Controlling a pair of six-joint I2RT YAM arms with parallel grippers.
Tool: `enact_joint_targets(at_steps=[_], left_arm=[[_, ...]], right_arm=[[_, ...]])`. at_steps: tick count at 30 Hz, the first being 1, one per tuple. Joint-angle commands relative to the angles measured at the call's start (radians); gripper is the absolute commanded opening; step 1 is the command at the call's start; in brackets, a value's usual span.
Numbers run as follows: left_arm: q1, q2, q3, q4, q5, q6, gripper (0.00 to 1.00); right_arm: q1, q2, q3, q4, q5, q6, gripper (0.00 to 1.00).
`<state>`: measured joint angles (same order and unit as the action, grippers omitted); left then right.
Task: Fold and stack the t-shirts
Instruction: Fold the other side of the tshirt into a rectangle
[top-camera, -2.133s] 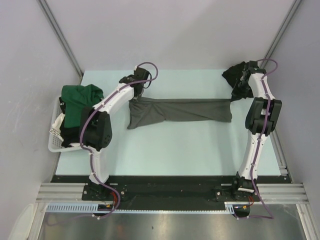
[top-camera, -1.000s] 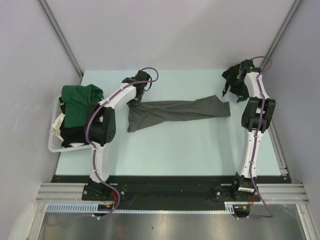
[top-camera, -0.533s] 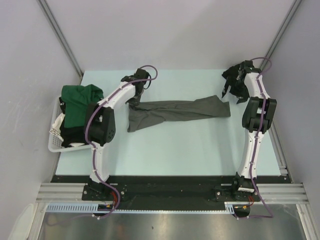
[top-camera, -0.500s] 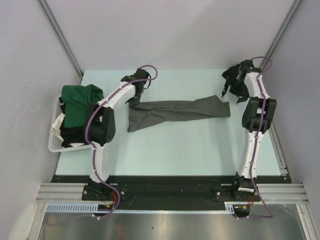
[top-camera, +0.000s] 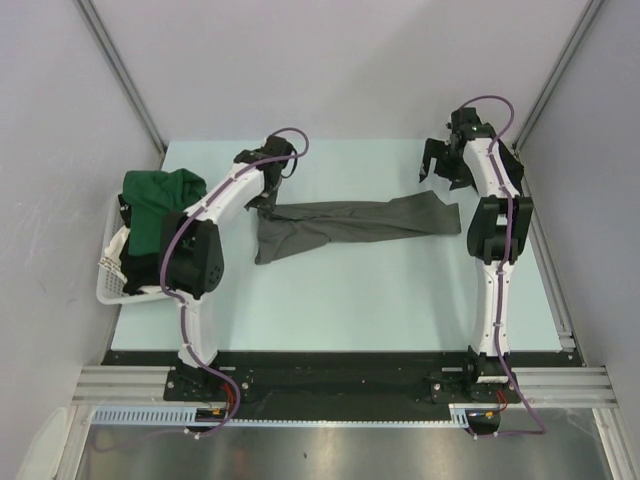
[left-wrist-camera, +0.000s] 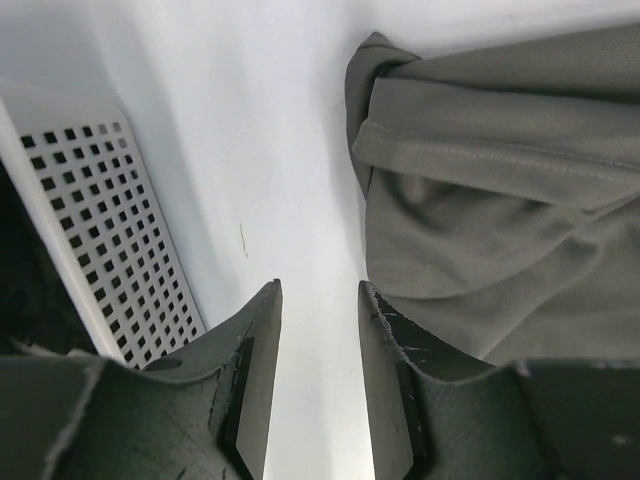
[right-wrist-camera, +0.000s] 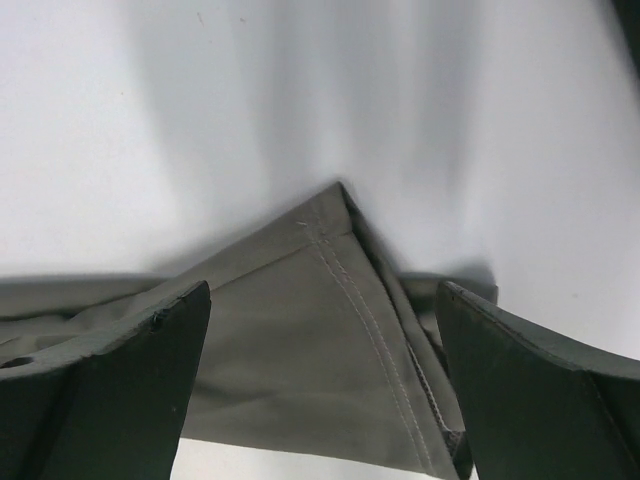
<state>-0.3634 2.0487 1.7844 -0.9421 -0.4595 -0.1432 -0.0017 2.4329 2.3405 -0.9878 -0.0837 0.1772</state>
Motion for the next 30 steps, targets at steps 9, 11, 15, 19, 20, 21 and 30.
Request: enact_joint_targets(at_steps=[9, 11, 15, 19, 20, 21, 30], left_arm=[[-0.008, -0.117, -0.039, -0.05, 0.033, -0.052, 0.4], [-0.014, -0.122, -0.04, -0.063, 0.045, -0.059, 0.4], [-0.029, -0.137, -0.048, -0.069, 0.048, -0.073, 0.4], [-0.039, -0.144, -0.059, -0.072, 0.048, -0.082, 0.4], [-0.039, -0.144, -0.059, -0.073, 0.051, -0.084, 0.4], [-0.04, -0.142, -0.06, -0.072, 0.051, -0.085, 0.4], [-0.043, -0.137, -0.049, -0.072, 0.053, -0.078, 0.4]], right_arm=[[-0.02, 0.112, 0.125, 0.011, -0.027, -0.027, 1.0], [-0.021, 0.132, 0.144, 0.012, -0.039, -0.024, 1.0], [-0.021, 0.144, 0.148, 0.026, -0.063, -0.021, 0.99], [-0.021, 0.16, 0.152, 0.031, -0.097, -0.016, 0.91], [-0.021, 0.164, 0.149, 0.029, -0.106, -0.016, 0.83], [-0.021, 0.166, 0.149, 0.026, -0.111, -0.016, 0.79], [-0.04, 0.131, 0.088, 0.028, -0.117, -0.002, 0.31]])
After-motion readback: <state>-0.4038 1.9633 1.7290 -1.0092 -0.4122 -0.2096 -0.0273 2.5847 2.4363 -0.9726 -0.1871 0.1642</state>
